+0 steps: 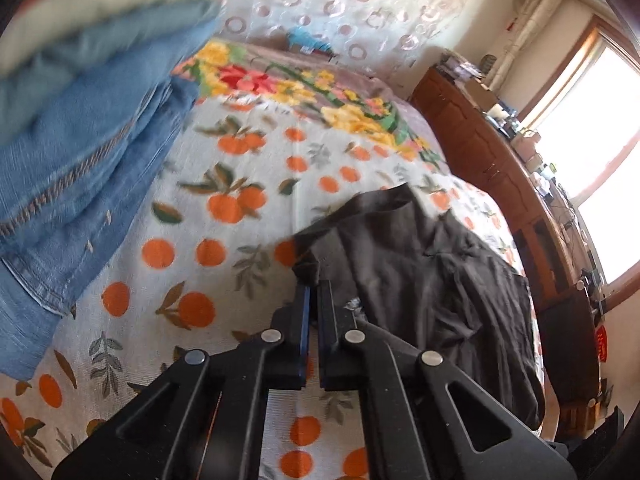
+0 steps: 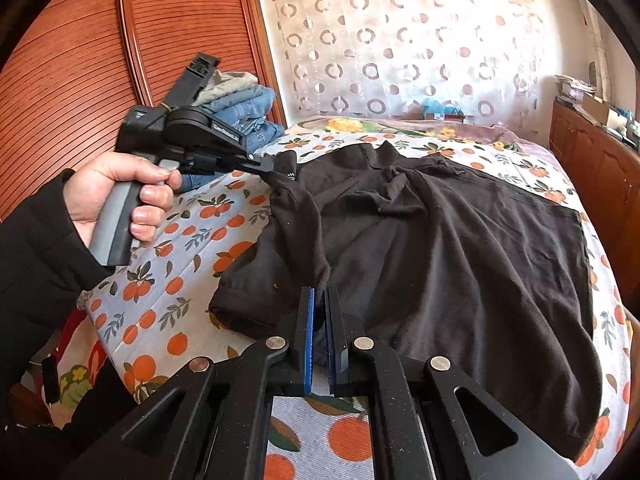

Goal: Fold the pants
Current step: 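Fold the pants in half lengthwise with the right tool while the left tool holds the waistband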

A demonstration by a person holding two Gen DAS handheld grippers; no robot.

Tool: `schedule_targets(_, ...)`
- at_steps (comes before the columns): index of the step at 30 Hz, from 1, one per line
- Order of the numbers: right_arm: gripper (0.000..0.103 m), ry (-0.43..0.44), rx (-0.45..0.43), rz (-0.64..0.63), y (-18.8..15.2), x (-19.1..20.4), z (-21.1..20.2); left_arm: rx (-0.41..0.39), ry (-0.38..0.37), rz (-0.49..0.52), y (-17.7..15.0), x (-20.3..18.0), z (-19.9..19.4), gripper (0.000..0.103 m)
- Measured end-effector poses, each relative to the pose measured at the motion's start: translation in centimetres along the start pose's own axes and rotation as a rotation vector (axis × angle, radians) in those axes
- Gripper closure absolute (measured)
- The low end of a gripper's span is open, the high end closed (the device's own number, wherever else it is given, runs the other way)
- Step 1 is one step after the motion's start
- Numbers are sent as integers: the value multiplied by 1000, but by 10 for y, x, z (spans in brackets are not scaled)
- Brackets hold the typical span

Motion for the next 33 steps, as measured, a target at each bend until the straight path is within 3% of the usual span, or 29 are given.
schedule_targets(7,98,-15,-47,10,3,-9,-23,-69,-33,100,22,-55,-21,100)
schedule_targets(17,98,-59,-117,48,-5,-34,-66,-98,-42,256,51,-152,-23,100)
schedule_targets(33,98,-165,-128,139,-46,-79,-124,-47,-93,452,32,-285,15,100)
Point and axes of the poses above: each gripper's, at about its wrist camera, not at the fingertips, and z roughly the way its jaws point, x to its left, y to its top, the point moved 4 cm from there along z, roughly the way its jaws point, and after that the axes turned 2 degrees about z, right-handed, at the moved point
